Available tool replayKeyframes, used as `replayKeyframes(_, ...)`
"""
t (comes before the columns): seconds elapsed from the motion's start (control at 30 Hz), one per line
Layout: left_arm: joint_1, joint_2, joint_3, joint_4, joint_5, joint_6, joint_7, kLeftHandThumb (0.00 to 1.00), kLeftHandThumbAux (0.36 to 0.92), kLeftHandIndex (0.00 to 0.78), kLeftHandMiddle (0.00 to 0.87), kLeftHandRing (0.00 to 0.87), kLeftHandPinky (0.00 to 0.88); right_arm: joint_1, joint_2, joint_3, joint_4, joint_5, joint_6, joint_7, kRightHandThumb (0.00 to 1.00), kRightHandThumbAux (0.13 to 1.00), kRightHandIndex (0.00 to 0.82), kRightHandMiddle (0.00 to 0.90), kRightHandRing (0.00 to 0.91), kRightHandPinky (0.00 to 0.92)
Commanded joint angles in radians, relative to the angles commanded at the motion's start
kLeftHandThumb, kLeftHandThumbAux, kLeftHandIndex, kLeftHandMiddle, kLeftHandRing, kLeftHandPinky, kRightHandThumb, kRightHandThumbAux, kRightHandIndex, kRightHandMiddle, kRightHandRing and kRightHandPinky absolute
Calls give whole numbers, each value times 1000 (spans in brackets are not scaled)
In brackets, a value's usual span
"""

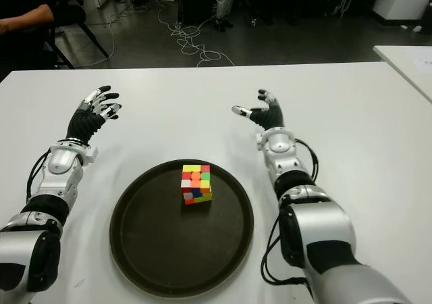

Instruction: Pick up the Rubik's Cube and put it in the plate

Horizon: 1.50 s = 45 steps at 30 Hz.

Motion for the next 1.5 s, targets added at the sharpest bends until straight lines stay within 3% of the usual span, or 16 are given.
replayKeyframes(0.5,-1,0,2,7,0,3,0,182,622,137,223,268,331,26,-3,99,-6,-112,-115,-109,0,791,195,248,298,341)
replayKeyframes(0.8,-3,3,0,9,2,2,-8,180,611,134,217,267,324,23,-7,105,2,-119,-111,-109,0,736,203,247,295,345)
replayKeyframes(1.5,-3,4,4,15,-1,-2,-15,195,630,143,225,268,333,25,-9,119,7,-139,-112,-129,0,717,205,252,300,348)
